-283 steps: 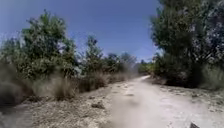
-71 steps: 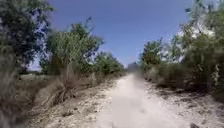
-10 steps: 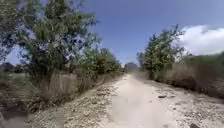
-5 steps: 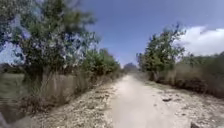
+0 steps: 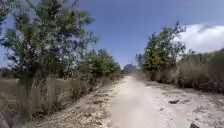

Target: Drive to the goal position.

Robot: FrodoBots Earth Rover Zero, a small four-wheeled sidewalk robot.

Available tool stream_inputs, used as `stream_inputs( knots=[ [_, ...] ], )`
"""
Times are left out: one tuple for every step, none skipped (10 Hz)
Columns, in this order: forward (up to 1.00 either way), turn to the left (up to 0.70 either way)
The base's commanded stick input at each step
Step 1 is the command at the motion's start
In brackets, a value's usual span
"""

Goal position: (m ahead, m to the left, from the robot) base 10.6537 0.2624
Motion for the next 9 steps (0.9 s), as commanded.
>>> stream_inputs(
  knots=[
    [0.45,0.02],
    [0.45,0.02],
    [0.45,-0.07],
    [0.45,-0.24],
    [0.45,-0.08],
    [0.45,-0.03],
    [0.45,-0.20],
    [0.45,-0.15],
    [0.45,-0.01]
  ],
)
